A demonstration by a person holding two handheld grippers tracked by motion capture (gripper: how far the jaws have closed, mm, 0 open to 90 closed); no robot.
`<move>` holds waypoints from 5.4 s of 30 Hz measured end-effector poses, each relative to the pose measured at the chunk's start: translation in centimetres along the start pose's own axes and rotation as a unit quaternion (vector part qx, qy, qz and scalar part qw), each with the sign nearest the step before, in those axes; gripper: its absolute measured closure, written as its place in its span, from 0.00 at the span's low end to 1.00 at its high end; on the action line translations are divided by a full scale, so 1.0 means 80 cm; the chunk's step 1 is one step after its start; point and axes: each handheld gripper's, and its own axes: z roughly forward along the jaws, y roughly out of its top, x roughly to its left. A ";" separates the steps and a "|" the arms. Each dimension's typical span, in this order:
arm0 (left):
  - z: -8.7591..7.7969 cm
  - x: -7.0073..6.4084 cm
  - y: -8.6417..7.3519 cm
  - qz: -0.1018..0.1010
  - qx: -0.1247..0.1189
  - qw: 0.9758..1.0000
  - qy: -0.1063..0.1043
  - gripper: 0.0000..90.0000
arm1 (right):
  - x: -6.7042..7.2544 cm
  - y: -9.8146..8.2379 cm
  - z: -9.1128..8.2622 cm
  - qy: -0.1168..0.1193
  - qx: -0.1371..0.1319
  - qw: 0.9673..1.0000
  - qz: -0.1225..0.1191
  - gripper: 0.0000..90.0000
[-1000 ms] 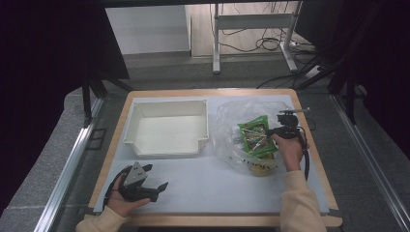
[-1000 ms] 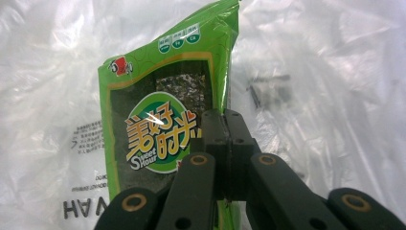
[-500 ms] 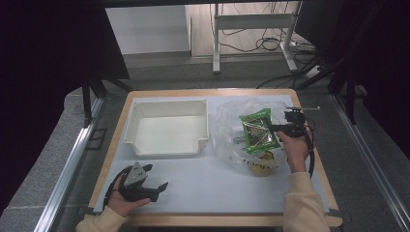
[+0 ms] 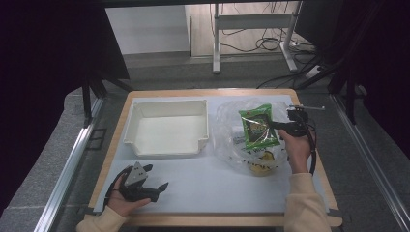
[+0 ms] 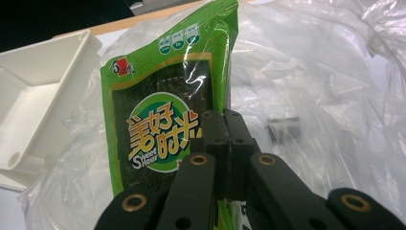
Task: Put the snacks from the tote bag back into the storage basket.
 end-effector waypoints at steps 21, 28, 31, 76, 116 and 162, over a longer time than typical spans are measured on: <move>0.001 -0.001 0.000 0.003 0.001 1.000 -0.002 0.14 | 0.014 0.003 -0.007 0.031 -0.026 0.999 -0.008 1.00; 0.002 -0.001 0.000 0.004 0.003 1.000 -0.002 0.14 | 0.015 0.004 -0.009 0.037 -0.033 0.999 -0.003 1.00; 0.002 -0.002 0.000 0.003 0.003 1.000 -0.003 0.14 | 0.016 0.005 -0.010 0.038 -0.037 0.999 -0.004 1.00; 0.000 -0.002 0.001 0.008 0.003 1.000 0.001 0.14 | 0.063 0.030 -0.022 0.092 -0.075 0.993 -0.014 1.00; 0.000 -0.002 0.001 0.006 0.004 1.000 0.002 0.14 | 0.112 0.042 0.001 0.125 -0.070 0.989 -0.038 1.00; -0.001 0.000 0.003 0.007 0.002 1.000 0.001 0.14 | 0.181 0.052 0.043 0.167 -0.056 0.983 -0.058 1.00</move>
